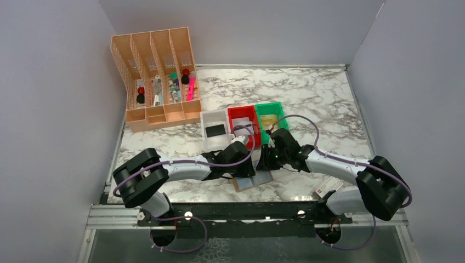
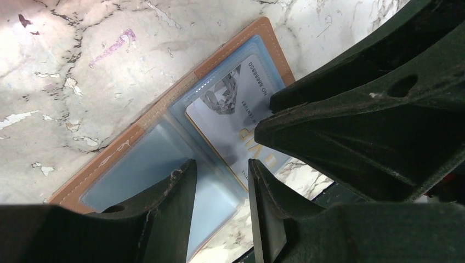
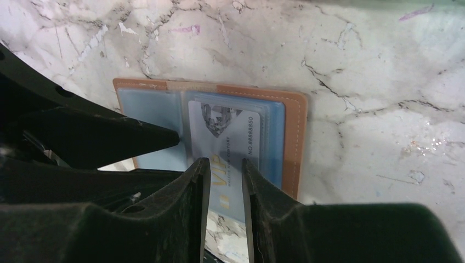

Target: Take the credit cards out of the card holder

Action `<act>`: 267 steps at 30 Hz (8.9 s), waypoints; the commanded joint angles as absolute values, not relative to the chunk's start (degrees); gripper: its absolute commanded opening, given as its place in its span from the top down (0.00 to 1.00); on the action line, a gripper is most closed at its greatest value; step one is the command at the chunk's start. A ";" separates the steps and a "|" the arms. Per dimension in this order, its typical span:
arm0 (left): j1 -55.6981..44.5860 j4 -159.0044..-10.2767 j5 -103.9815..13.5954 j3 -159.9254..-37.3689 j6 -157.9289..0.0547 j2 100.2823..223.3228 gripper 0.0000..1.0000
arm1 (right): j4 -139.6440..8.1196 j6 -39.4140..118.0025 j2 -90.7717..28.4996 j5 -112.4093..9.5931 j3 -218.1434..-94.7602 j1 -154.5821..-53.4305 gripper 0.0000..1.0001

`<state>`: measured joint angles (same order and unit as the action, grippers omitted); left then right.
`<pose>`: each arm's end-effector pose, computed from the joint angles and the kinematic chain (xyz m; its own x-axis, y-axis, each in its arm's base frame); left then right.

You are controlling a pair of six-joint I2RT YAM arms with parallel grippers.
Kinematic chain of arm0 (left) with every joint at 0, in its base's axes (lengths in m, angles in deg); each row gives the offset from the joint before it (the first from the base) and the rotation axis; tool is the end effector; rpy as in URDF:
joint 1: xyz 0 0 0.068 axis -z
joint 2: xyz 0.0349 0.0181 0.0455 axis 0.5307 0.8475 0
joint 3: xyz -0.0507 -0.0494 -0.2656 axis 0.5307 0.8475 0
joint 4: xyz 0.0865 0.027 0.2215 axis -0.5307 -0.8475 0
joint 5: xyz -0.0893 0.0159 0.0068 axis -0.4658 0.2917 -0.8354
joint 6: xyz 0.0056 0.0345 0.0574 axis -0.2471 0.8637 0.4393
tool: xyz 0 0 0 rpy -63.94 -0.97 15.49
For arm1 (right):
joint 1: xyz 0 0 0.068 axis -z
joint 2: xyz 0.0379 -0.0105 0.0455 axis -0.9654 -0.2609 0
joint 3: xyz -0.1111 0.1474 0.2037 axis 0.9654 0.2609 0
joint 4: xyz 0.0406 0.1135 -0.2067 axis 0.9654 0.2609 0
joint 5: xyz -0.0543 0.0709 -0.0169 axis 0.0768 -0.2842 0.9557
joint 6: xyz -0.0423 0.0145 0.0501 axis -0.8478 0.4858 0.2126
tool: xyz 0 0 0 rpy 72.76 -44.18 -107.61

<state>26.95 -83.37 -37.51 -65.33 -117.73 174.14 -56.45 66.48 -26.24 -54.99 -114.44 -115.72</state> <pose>0.1486 -0.2486 0.1611 -0.8974 -0.0020 -0.4413 0.2659 0.7956 -0.5443 0.1725 0.1628 0.1662 -0.9063 -0.0583 -0.4187 -0.2706 0.8409 0.4686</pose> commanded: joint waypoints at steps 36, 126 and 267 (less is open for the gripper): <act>27.09 -84.12 -37.12 -67.13 -116.75 177.18 0.57 | -59.29 66.01 -28.24 -60.43 -113.89 -115.60 0.75; 25.23 -63.27 -36.68 -48.44 -132.85 172.14 1.00 | -53.95 67.46 -29.24 -48.94 -111.78 -115.58 0.70; -0.41 -55.98 -67.39 -47.54 -126.33 144.49 1.00 | -102.96 85.04 -27.04 -95.89 -111.60 -107.50 0.64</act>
